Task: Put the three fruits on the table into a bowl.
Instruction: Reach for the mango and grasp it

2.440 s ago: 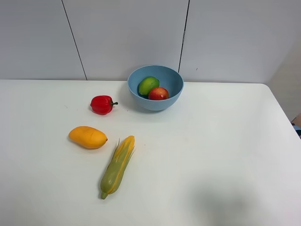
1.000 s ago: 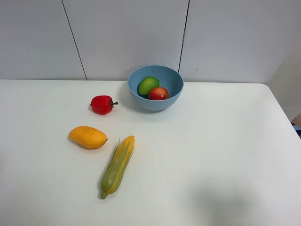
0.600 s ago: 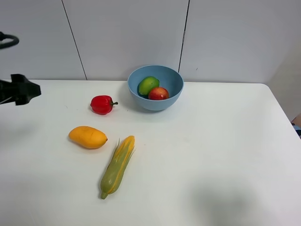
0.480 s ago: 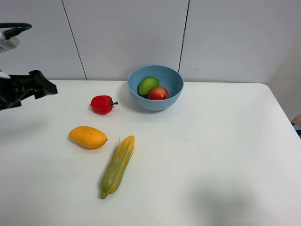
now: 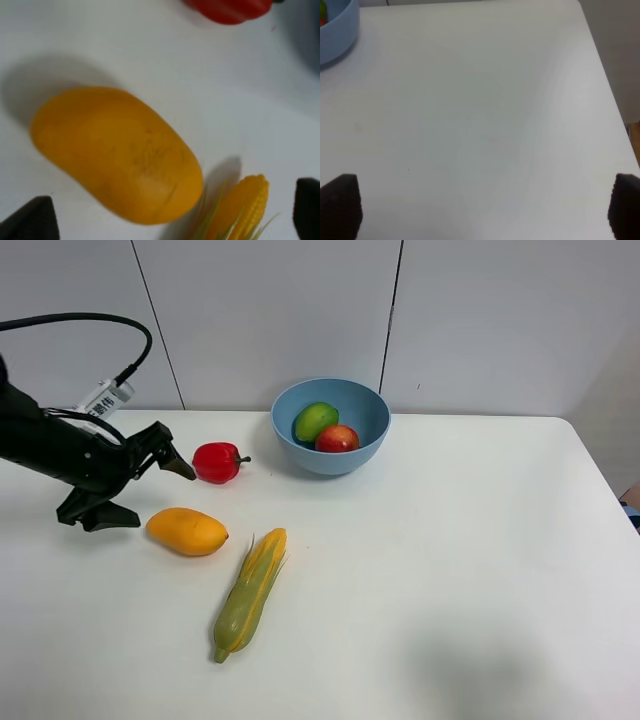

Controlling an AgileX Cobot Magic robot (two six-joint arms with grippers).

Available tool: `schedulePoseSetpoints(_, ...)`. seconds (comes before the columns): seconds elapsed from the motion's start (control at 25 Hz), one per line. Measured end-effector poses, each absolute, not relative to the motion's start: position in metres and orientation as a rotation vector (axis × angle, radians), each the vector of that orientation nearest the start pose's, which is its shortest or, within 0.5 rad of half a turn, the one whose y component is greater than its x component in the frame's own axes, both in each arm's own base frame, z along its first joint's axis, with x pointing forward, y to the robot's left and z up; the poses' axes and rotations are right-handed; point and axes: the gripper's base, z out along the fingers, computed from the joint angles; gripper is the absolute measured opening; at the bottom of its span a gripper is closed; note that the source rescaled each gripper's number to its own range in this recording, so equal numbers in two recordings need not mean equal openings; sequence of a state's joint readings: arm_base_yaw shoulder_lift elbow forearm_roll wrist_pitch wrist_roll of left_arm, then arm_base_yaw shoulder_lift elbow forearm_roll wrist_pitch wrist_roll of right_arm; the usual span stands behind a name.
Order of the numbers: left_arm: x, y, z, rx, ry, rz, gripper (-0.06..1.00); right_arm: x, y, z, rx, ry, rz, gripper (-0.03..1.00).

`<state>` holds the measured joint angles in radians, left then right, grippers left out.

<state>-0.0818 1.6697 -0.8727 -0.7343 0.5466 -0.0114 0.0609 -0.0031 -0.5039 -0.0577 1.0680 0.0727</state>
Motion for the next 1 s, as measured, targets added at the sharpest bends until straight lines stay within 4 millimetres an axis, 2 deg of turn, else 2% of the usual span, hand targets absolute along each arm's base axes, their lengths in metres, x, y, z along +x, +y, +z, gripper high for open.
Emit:
schedulePoseSetpoints(0.2,0.322,-0.066,0.180,-0.668,2.686,-0.723,0.83,-0.006,-0.005,0.278,0.015,2.043,0.015,0.99)
schedulePoseSetpoints(0.6,0.326,-0.065,0.180,-0.674,2.651,-0.700,0.83,-0.006,-0.005,0.278,0.015,2.043,0.015,0.99)
schedulePoseSetpoints(0.72,0.325,-0.064,0.178,-0.726,2.650,-0.699,0.83,-0.006,-0.005,0.278,0.015,2.043,0.015,0.99)
schedulePoseSetpoints(1.0,0.303,-0.059,0.151,-0.961,2.734,-0.636,0.82,-0.006,-0.005,0.278,0.015,2.043,0.015,0.99)
